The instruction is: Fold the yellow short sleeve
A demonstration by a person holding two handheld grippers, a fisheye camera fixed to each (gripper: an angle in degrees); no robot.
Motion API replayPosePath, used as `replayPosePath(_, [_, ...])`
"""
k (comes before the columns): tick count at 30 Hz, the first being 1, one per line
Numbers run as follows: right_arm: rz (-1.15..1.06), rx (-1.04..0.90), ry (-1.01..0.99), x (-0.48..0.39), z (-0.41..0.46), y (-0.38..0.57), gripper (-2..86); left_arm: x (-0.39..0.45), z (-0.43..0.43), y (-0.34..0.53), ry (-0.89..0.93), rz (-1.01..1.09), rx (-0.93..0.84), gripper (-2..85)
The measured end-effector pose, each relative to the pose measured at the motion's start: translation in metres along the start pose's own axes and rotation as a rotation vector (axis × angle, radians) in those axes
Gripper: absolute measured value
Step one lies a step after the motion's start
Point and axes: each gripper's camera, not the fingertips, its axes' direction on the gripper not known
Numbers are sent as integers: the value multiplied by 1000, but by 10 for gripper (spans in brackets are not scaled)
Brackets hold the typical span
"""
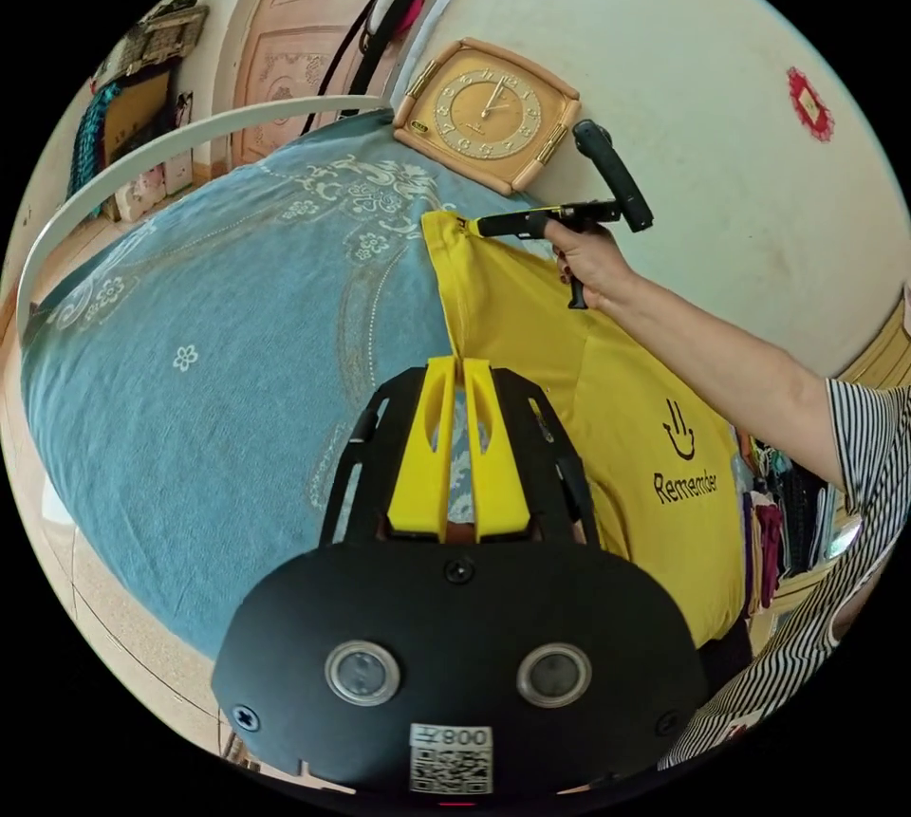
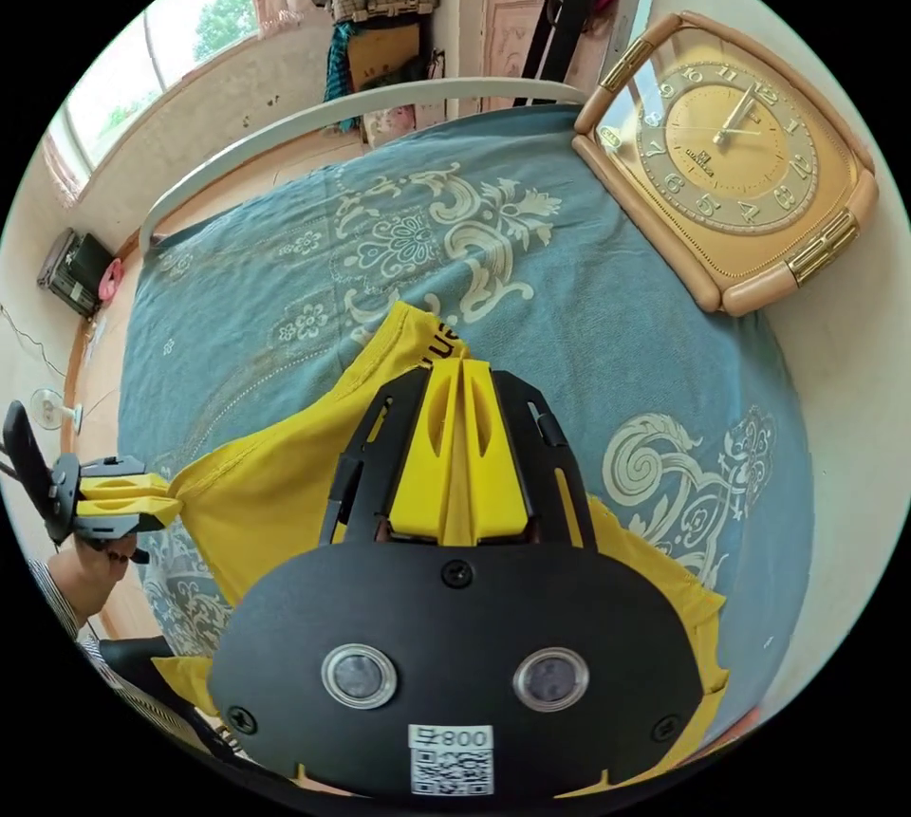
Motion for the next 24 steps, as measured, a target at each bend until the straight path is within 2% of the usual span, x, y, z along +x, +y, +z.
replayPosePath(2, [34, -19, 2, 2, 2, 7, 3, -5, 3, 9, -22, -28, -33, 25])
replayPosePath(5, [108, 0, -20, 16, -12, 29, 2, -11, -20, 21, -3, -76, 27, 32])
replayPosePath(10, [216, 107, -80, 47, -81, 111, 3, -1, -52, 55, 157, -76, 6, 56])
replayPosePath(13, [266, 123, -92, 58, -129, 208, 4, 21, -57, 88, 273, -57, -100, 66])
replayPosePath(16, [393, 60, -77, 61, -170, 326, 5, 47, -59, 125, 343, -45, -222, 74])
replayPosePath(21, [706, -137, -38, 34, -226, 538, 8, 74, -73, 167, 371, -53, -360, 86])
replayPosePath(24, [916, -150, -96, 13, -252, 639, 10, 89, -87, 187, 321, -26, -420, 91])
